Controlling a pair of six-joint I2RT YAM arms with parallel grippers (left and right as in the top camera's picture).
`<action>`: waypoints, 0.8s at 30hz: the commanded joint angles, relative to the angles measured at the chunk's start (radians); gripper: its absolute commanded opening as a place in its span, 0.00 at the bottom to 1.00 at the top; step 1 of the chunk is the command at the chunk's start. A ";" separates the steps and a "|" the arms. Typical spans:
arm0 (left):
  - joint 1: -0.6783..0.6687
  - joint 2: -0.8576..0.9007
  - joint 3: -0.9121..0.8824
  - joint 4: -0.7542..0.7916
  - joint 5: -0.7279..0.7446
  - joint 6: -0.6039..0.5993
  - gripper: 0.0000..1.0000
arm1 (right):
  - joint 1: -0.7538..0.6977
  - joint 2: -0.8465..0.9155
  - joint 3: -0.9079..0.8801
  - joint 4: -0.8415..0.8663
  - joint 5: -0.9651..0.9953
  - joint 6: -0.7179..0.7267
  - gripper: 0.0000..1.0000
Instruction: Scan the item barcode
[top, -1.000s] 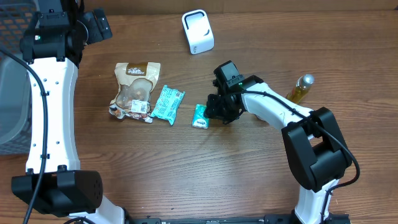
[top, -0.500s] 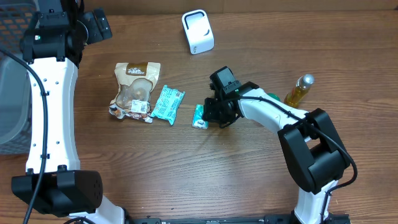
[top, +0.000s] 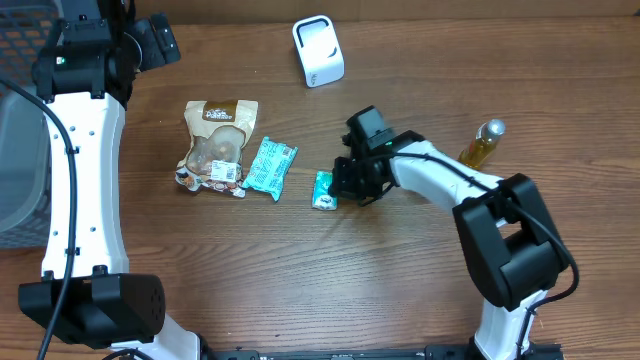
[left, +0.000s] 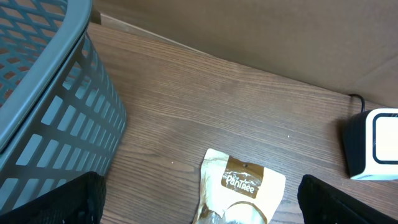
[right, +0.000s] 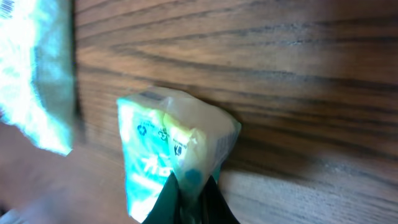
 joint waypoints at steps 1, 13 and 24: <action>0.005 0.003 0.008 0.000 -0.013 -0.014 0.99 | -0.079 -0.114 -0.008 0.000 -0.244 -0.135 0.04; 0.005 0.003 0.008 0.000 -0.013 -0.014 0.99 | -0.230 -0.335 -0.008 -0.065 -0.900 -0.482 0.04; 0.005 0.003 0.008 0.000 -0.013 -0.013 1.00 | -0.230 -0.335 -0.008 -0.084 -1.054 -0.481 0.04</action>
